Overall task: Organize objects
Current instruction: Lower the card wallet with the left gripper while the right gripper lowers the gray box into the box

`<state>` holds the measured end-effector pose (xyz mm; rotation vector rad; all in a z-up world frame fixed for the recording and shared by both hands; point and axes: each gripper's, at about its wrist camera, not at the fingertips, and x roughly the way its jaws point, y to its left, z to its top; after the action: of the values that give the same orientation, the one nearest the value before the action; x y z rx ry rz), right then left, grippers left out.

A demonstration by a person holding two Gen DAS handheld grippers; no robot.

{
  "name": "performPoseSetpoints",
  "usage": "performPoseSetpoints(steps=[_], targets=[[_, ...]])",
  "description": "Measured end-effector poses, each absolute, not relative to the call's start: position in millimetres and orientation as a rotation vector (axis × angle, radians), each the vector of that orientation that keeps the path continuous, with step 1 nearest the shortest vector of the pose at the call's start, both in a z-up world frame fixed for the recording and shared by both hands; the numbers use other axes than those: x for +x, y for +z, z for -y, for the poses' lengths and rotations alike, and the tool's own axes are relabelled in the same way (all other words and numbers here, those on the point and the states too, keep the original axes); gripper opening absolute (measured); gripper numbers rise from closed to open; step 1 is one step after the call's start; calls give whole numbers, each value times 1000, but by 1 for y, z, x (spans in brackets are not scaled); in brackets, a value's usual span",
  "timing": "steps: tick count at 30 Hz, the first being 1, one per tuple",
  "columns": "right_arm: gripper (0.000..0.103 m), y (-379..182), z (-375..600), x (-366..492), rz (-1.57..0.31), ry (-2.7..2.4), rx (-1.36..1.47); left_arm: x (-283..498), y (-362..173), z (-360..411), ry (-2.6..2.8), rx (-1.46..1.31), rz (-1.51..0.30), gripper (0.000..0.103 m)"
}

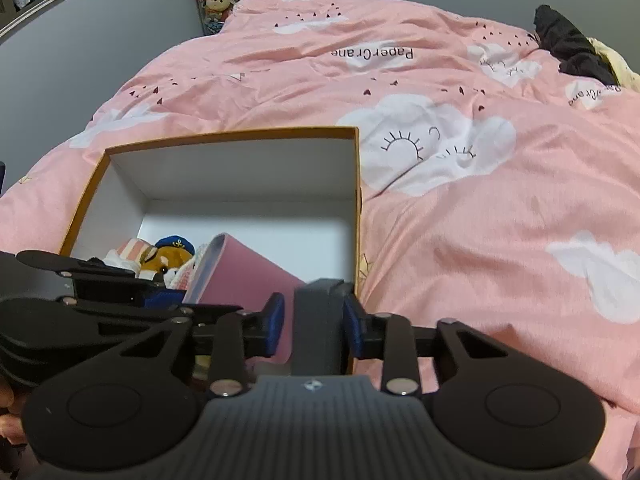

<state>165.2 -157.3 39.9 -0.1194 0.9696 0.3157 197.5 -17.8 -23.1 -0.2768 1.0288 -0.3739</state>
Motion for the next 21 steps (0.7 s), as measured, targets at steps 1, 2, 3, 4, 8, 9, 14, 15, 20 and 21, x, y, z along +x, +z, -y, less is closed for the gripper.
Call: performPoseSetpoints(steps=[1,2,3,4,8,9,14,15,20,21], targets=[[23,39,157,166,-969,320,-121,197,-23,18,-377,-272,-1031,18],[19,38,156,166,-971,324,-123,196,-23,18,-380,-274,-1036,18],[17,36,156,167,-974,324,-125,195,-23,17,-381,-278,-1039,18],[13,35,156,168,-974,325,-127,194,-23,17,-379,-279,-1040,18],[5,25,154,171,-973,336,-157,193,-24,10,-356,-288,-1038,18],[5,21,153,172,-972,339,-173,193,-23,8,-349,-289,-1033,18],[4,2,152,181,-1039,344,-205,192,-8,-3,-346,-320,-976,18],[4,-3,153,182,-1070,354,-194,193,-5,-5,-341,-320,-963,18],[4,1,158,178,-1059,362,-161,206,-3,-9,-318,-302,-943,18],[5,5,160,178,-1046,361,-150,209,-5,-9,-317,-307,-941,18]])
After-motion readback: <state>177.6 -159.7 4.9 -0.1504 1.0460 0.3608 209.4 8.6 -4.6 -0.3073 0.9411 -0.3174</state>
